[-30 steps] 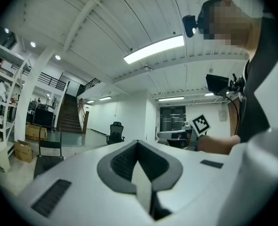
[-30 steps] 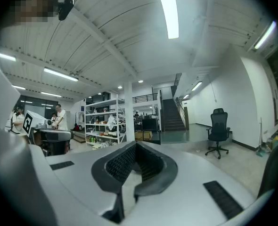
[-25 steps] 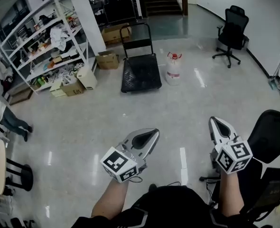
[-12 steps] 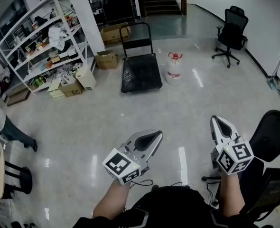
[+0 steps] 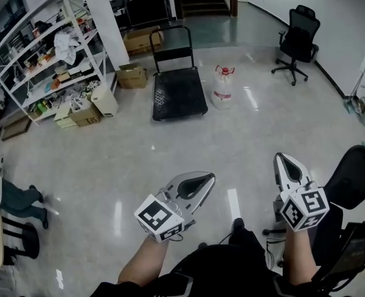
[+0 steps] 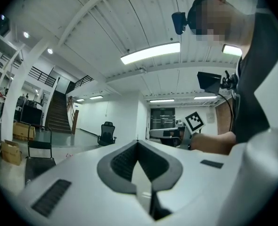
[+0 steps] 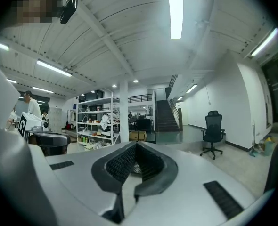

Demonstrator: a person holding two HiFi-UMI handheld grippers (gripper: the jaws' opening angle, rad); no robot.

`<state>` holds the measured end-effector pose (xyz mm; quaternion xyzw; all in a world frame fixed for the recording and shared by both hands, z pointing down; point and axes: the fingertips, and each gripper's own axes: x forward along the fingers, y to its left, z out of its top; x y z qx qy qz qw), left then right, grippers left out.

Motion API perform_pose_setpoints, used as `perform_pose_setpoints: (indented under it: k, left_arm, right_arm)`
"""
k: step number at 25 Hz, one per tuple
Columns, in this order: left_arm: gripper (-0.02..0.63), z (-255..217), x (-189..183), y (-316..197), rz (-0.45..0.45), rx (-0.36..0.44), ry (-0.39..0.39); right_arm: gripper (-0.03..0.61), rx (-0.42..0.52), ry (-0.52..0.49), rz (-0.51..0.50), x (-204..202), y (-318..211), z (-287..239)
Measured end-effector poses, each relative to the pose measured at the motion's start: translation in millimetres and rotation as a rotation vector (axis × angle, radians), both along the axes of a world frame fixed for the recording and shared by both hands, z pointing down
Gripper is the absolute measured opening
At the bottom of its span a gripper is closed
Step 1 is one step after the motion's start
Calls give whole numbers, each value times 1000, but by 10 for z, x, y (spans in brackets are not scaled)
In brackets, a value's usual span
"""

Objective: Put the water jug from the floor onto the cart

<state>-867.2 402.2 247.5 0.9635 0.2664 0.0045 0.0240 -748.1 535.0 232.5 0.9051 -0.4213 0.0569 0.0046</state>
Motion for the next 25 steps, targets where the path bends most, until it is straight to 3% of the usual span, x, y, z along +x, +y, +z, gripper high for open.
perform_pose_setpoints:
  k: [6,13,20,25]
  left_arm:
    - [-3,58,582,-192,-23,14,-26]
    - [-3,-77,1690,-417,-86,59,-46]
    - [-3,-143,2716,-698,-208,5,-55]
    - [-3,-69,3296,-703,-188,11,-70]
  right_arm:
    - [0,6,-24,-22,622,-187,114]
    - [0,43,-26,-83,1765,-461,22]
    - [1,14,-9,-153,2743,-667,50]
    - [1,9,-12,-165,3369,-784,140]
